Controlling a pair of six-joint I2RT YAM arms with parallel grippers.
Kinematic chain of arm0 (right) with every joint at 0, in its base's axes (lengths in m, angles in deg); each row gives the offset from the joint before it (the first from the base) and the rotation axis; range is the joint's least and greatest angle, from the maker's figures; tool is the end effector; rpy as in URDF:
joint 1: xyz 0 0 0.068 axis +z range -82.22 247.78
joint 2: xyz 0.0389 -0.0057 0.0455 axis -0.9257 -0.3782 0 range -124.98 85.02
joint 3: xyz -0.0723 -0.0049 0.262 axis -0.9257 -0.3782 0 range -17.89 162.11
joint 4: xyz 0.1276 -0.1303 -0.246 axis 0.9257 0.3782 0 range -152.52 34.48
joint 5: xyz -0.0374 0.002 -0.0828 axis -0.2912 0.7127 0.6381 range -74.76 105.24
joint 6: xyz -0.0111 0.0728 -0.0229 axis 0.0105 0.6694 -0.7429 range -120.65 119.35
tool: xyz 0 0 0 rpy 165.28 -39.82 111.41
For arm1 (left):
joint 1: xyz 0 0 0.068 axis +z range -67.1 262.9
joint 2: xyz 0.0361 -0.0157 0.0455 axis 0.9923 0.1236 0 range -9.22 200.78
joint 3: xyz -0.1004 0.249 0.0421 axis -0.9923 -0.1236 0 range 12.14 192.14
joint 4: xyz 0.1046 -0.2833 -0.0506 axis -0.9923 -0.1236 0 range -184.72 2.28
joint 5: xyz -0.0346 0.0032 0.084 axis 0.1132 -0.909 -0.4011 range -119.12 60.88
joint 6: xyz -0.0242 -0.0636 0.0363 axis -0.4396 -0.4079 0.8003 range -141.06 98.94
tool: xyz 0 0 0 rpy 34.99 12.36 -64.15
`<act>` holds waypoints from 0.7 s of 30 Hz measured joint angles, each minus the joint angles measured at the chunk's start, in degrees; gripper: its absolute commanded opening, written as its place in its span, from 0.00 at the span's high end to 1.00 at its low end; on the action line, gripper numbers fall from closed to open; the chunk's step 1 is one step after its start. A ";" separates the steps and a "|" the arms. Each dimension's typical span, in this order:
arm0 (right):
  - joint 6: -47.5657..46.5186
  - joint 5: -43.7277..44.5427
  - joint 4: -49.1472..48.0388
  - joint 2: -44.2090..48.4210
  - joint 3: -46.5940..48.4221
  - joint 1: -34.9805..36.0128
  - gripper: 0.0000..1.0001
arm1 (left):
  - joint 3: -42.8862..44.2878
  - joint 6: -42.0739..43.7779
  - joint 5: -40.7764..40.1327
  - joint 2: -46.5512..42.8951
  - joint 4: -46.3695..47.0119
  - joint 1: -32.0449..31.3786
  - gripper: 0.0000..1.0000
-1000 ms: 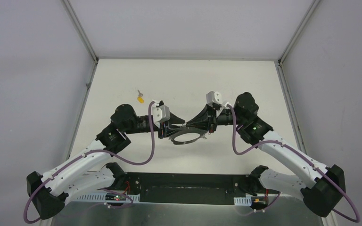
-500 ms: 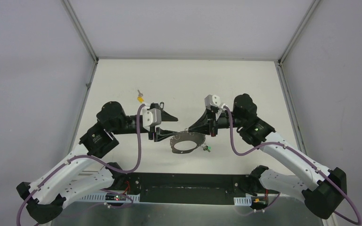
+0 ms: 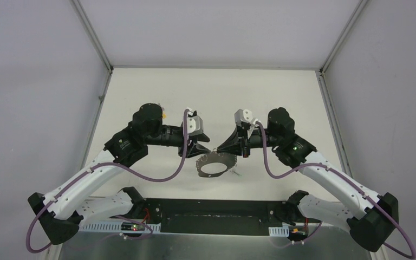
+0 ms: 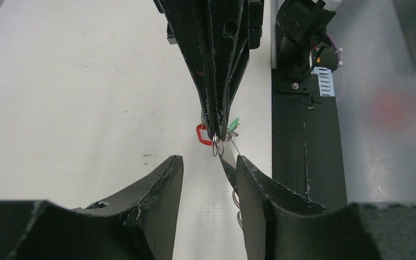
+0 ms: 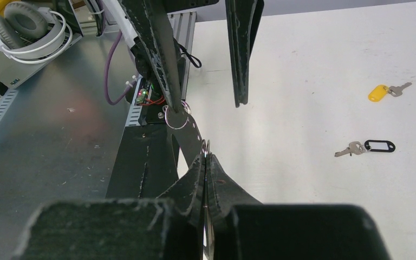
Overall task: Put the keys on the keyring
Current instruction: Adjust the keyring.
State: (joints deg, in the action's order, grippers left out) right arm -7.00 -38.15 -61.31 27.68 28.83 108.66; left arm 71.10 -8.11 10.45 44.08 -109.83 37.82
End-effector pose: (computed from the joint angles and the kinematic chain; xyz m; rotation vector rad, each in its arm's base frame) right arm 0.1826 0.2278 0.3168 -1.3380 1.2997 1.2455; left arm 0.1591 -0.2189 0.3775 1.3324 1.3766 -1.0221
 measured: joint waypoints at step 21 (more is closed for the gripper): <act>0.90 0.83 0.96 -1.51 0.50 0.11 1.00 | 1.01 -2.12 3.43 7.13 -1.75 -1.49 0.79</act>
State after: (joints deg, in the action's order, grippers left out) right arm -6.10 -37.32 -60.35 26.17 29.33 108.77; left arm 72.11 -10.23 13.89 51.20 -111.58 36.33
